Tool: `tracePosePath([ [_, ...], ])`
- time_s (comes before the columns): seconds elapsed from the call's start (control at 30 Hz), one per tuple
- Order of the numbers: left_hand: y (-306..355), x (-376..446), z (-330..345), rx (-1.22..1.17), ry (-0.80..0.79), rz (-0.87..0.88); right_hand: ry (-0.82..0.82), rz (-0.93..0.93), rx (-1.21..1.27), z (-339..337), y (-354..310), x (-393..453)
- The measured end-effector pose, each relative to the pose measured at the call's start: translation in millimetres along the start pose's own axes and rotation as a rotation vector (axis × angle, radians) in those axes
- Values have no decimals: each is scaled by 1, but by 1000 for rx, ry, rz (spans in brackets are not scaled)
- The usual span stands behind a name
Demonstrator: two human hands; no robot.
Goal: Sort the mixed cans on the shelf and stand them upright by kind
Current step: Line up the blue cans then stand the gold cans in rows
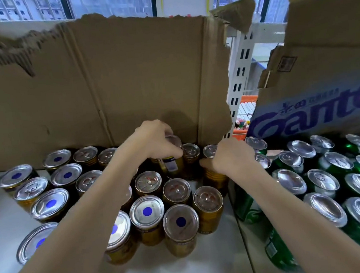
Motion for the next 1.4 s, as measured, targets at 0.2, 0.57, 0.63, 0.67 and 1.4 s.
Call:
tracePosePath([
  [0.2,1,-14,-17,-60,116,175,-65,18,-81,19,-2,10],
  [0.57,-24,-78,11,-256,242,210,-129,-43,-20,24,3,5],
  [0.63,-33,-87,20,-295,182,138,-154,-78,-11,27,-3,3],
  [0.67,-35,-90,22,-297,144,115,-161,-89,-12,28,-5,2],
  [1.4,21,-41,30,46,-125,111,-237,-67,125,28,0,-7],
])
Point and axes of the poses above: each hand's wrist, its own x-axis towards the middle knuckle, its own z-axis out of the palm, y = z × x, the point moved 5 cm from there along x, towards the middle knuckle, and after that the axes turned 11 degrees about z, right-handed, at the moved point
